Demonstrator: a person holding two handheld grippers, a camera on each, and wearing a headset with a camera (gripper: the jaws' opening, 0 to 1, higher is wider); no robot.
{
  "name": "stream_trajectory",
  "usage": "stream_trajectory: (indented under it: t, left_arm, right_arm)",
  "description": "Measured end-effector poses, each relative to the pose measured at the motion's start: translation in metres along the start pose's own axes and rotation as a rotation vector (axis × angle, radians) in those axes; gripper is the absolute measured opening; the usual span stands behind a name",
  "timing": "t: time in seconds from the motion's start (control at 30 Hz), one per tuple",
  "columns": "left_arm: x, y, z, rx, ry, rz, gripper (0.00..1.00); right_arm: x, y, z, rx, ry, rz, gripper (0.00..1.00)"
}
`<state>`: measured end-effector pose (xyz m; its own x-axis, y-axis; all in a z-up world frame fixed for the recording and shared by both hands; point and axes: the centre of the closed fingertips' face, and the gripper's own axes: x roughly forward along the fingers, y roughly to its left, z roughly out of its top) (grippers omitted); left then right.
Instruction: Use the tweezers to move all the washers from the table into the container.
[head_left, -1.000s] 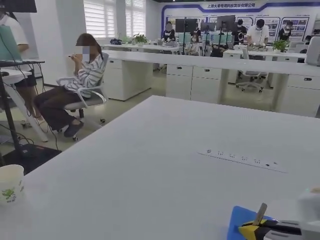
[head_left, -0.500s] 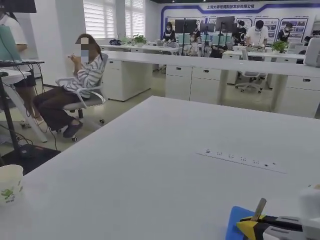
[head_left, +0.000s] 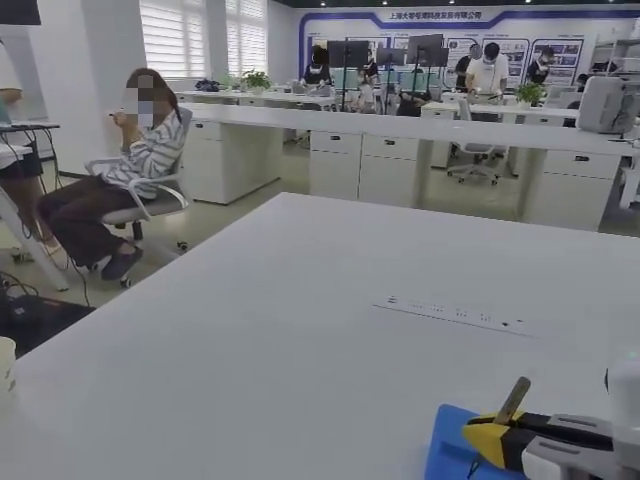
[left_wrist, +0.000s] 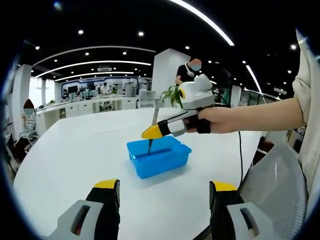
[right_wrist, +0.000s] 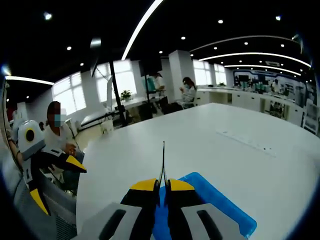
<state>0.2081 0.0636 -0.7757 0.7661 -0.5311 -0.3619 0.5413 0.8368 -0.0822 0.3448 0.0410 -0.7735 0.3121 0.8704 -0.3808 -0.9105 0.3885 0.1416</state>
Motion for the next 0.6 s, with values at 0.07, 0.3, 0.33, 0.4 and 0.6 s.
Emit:
stream_trajectory:
  t: [0.07, 0.3, 0.33, 0.4, 0.6]
  left_arm:
    - [-0.001, 0.001, 0.001, -0.001, -0.004, 0.002, 0.73]
    - [0.000, -0.005, -0.002, 0.025, 0.017, -0.028, 0.66]
    - [0.000, -0.007, -0.002, 0.023, 0.017, -0.035, 0.65]
    - [-0.001, -0.010, -0.001, -0.004, 0.014, -0.061, 0.63]
    - [-0.005, -0.007, 0.006, -0.222, -0.035, -0.127, 0.58]
  right_arm:
    - [-0.005, 0.003, 0.001, 0.003, -0.010, -0.002, 0.04]
    - [-0.021, 0.014, -0.004, 0.025, -0.029, -0.003, 0.04]
    - [-0.022, 0.015, -0.005, 0.026, -0.029, -0.003, 0.04]
    - [-0.027, 0.017, -0.009, 0.021, -0.017, -0.007, 0.04]
    - [-0.042, 0.025, -0.020, 0.022, 0.002, 0.005, 0.04]
